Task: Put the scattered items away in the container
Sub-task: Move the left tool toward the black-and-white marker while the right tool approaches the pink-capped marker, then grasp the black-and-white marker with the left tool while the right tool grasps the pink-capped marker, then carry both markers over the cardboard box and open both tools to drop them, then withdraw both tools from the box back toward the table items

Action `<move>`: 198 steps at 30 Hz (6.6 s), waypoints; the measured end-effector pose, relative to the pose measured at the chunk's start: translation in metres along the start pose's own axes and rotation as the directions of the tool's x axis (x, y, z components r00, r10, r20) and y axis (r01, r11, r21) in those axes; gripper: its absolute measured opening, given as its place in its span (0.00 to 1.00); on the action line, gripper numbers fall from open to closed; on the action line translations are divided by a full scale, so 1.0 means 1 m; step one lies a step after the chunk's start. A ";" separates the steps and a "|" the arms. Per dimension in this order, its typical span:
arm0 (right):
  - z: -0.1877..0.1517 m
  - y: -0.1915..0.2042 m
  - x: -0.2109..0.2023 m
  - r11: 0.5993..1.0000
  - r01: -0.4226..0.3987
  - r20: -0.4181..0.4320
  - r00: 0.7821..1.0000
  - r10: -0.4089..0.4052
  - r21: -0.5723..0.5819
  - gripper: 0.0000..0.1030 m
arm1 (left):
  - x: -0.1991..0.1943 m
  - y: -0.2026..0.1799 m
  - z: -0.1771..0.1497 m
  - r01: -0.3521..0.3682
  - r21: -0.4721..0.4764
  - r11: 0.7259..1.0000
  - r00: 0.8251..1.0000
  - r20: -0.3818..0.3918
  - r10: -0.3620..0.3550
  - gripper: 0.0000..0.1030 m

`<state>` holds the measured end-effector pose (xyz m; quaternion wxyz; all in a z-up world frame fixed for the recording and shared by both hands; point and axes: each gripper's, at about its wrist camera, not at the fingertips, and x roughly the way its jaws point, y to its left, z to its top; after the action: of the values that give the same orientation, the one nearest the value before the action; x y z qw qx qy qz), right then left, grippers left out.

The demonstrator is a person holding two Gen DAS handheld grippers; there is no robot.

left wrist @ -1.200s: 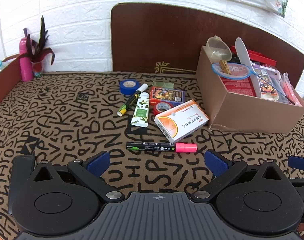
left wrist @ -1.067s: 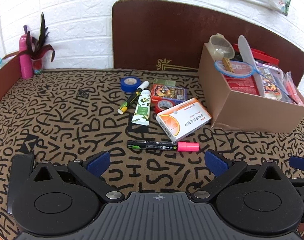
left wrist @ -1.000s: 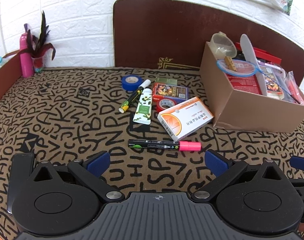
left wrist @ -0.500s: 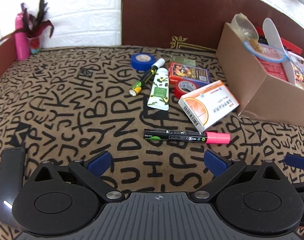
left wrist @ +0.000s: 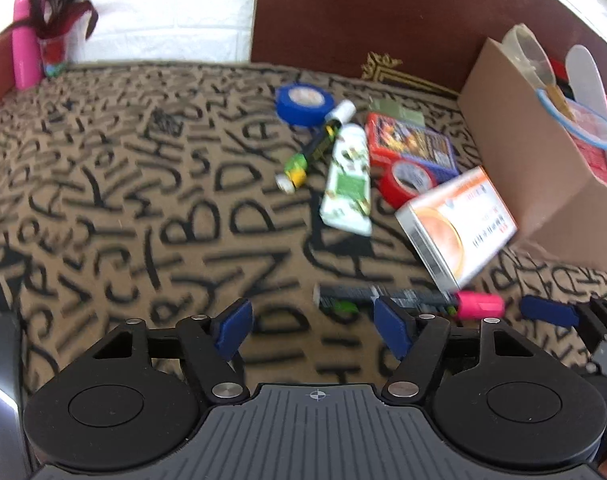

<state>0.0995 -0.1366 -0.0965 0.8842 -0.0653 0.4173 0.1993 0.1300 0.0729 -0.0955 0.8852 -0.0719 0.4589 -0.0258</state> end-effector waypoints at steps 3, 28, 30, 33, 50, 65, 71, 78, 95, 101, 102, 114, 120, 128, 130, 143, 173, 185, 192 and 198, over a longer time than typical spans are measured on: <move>0.004 0.003 0.005 1.000 -0.005 0.018 1.000 0.006 -0.025 0.93 | 0.004 0.004 0.013 0.002 0.008 1.000 1.000 0.007 -0.002 0.76; -0.008 0.001 -0.017 1.000 -0.023 0.010 1.000 0.023 -0.002 0.44 | 0.059 0.017 0.083 0.065 0.054 0.996 0.998 0.004 -0.065 0.38; -0.008 0.002 -0.016 1.000 -0.026 0.012 1.000 0.026 0.002 0.48 | 0.063 0.013 0.083 0.089 0.087 0.992 0.996 0.006 -0.090 0.39; -0.007 0.004 -0.015 1.000 -0.019 0.012 1.000 0.019 -0.008 0.48 | 0.073 0.017 0.083 0.087 0.084 0.993 0.996 0.003 -0.088 0.18; -0.023 0.001 -0.035 1.000 -0.011 -0.026 1.000 0.012 0.025 0.42 | 0.040 0.018 0.032 0.130 0.104 0.986 0.992 -0.017 -0.129 0.10; -0.034 0.018 -0.051 0.991 -0.131 -0.062 0.990 0.129 -0.040 0.58 | 0.005 0.011 0.010 0.101 0.109 0.989 0.994 0.017 -0.104 0.46; -0.028 0.027 -0.038 0.986 -0.132 -0.083 0.989 0.124 -0.100 0.53 | 0.029 0.004 0.010 0.079 0.139 0.987 0.997 0.000 -0.080 0.38; -0.033 0.006 -0.046 0.998 -0.043 -0.070 0.997 0.045 0.036 0.21 | 0.010 0.008 -0.012 0.077 0.154 0.985 0.997 -0.032 -0.073 0.11; -0.033 0.019 -0.052 0.997 -0.079 -0.126 0.989 0.077 -0.014 0.26 | -0.033 -0.031 -0.079 0.131 0.358 0.925 0.991 -0.084 -0.107 0.37; -0.029 0.018 -0.044 0.996 -0.083 -0.137 0.988 0.078 -0.035 0.20 | -0.031 -0.033 -0.077 0.132 0.349 0.928 0.990 -0.093 -0.106 0.15; -0.028 0.017 -0.043 0.996 -0.087 -0.137 0.987 0.082 -0.034 0.20 | -0.030 -0.034 -0.077 0.133 0.348 0.928 0.990 -0.092 -0.107 0.24; -0.038 0.001 -0.056 0.981 -0.149 -0.076 0.984 0.159 0.123 0.17 | -0.039 -0.048 -0.080 0.157 0.330 0.931 0.988 -0.058 -0.146 0.11; -0.045 -0.019 -0.080 0.953 -0.199 -0.002 0.979 0.205 0.229 0.17 | -0.060 -0.070 -0.069 0.188 0.338 0.922 0.980 0.000 -0.200 0.11; -0.033 -0.057 -0.127 0.941 -0.197 0.155 0.975 0.159 0.275 0.17 | -0.085 -0.119 -0.032 0.251 0.359 0.899 0.952 0.080 -0.297 0.11; -0.027 -0.072 -0.138 0.942 -0.183 0.190 0.973 0.133 0.280 0.17 | -0.090 -0.134 -0.018 0.256 0.369 0.894 0.943 0.106 -0.314 0.11; 0.029 -0.199 -0.175 0.916 -0.012 0.326 0.936 -0.130 0.400 0.17 | -0.089 -0.265 0.087 0.374 0.363 0.853 0.873 0.173 -0.456 0.11; 0.055 -0.249 -0.130 0.908 0.202 0.308 0.895 -0.324 0.367 0.67 | -0.013 -0.315 0.120 0.333 0.272 0.903 0.882 0.250 -0.400 0.93; 0.051 -0.222 -0.139 0.920 0.269 0.341 0.869 -0.359 0.286 0.95 | -0.019 -0.276 0.116 0.342 0.148 0.928 0.896 0.245 -0.370 0.94; 0.050 -0.214 -0.138 0.926 0.255 0.336 0.877 -0.342 0.277 0.95 | -0.030 -0.260 0.107 0.312 0.163 0.936 0.901 0.263 -0.346 0.95; 0.045 -0.202 -0.140 0.934 0.250 0.329 0.886 -0.327 0.254 0.95 | -0.035 -0.242 0.089 0.304 0.141 0.942 0.912 0.244 -0.331 0.96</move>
<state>0.1336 -0.3499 0.0291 0.9680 0.0025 0.2491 0.0297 0.1874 -0.1536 0.0202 0.9250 -0.1038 0.3168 -0.1825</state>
